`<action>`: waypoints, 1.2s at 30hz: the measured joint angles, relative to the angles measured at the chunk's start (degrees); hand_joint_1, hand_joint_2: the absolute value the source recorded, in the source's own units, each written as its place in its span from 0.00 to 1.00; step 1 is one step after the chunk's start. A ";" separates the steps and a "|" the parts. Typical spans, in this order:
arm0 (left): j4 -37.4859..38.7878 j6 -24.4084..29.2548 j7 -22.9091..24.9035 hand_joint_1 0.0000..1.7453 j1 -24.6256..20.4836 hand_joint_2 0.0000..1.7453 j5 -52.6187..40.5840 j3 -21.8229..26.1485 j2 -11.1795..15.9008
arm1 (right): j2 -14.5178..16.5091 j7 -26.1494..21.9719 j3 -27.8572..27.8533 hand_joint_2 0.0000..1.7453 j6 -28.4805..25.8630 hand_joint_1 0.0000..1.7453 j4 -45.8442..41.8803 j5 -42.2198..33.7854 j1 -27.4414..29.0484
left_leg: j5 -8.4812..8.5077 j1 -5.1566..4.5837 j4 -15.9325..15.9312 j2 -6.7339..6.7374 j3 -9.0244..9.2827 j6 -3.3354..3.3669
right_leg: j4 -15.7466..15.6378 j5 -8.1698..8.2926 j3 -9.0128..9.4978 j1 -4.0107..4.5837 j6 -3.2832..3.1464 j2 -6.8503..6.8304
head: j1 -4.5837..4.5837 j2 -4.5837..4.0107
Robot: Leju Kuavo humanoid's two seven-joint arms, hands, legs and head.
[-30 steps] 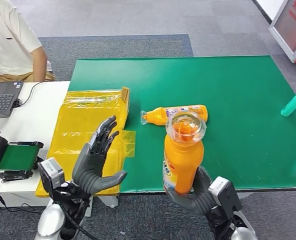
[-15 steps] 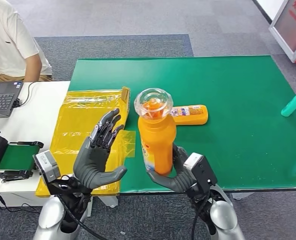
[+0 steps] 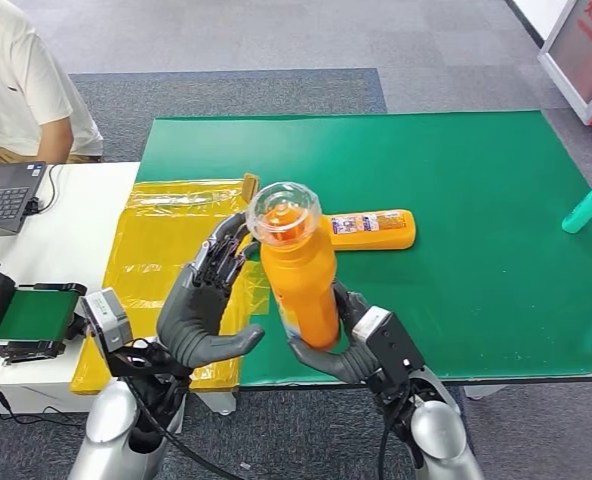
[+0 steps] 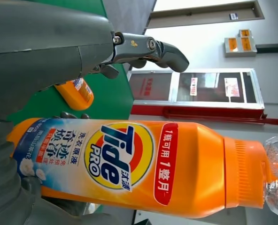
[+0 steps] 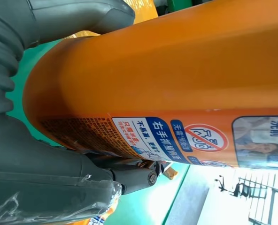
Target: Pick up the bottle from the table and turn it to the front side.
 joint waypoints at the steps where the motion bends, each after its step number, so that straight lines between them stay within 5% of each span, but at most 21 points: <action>1: 0.09 0.09 0.00 0.00 -0.05 1.00 0.00 -0.04 -0.01 | 0.01 -0.15 0.07 1.00 -0.22 1.00 -0.01 0.66 0.00 | 0.00 0.00 0.00 0.00 0.00 0.00 | 0.00 0.00 0.00 0.00 0.00 0.00 | 0.00 0.00; 14: 0.16 1.90 1.02 0.00 -2.60 1.00 0.99 -2.10 -1.07 | 1.02 -2.91 2.68 1.00 -10.43 1.00 -5.77 26.69 -0.55 | 0.01 0.00 0.00 0.00 0.00 0.00 | 0.00 0.01 0.01 0.00 0.00 0.00 | -0.01 -0.01; 33: -0.15 0.66 2.54 0.00 -5.42 1.00 2.04 -7.50 -0.83 | 1.13 -2.75 4.32 1.00 -11.11 1.00 -8.90 27.91 -2.02 | 0.01 0.00 0.00 0.00 -0.01 0.00 | 0.00 0.01 0.01 0.00 0.00 0.00 | 0.00 0.00; 34: -0.15 0.65 2.62 0.16 -5.63 1.00 1.97 -7.63 -0.81 | 1.13 -2.74 4.32 1.00 -11.11 1.00 -8.90 27.93 -2.09 | 0.01 0.00 0.00 0.00 -0.01 0.00 | 0.00 0.01 0.02 0.00 0.00 0.00 | 0.00 0.01; 36: -0.16 0.64 2.72 0.66 -5.99 1.00 1.72 -7.87 -0.77 | 1.13 -2.74 4.32 1.00 -11.12 1.00 -8.90 27.94 -2.15 | 0.01 0.00 0.00 0.00 -0.01 0.00 | 0.00 0.01 0.02 0.00 0.00 0.00 | 0.00 0.01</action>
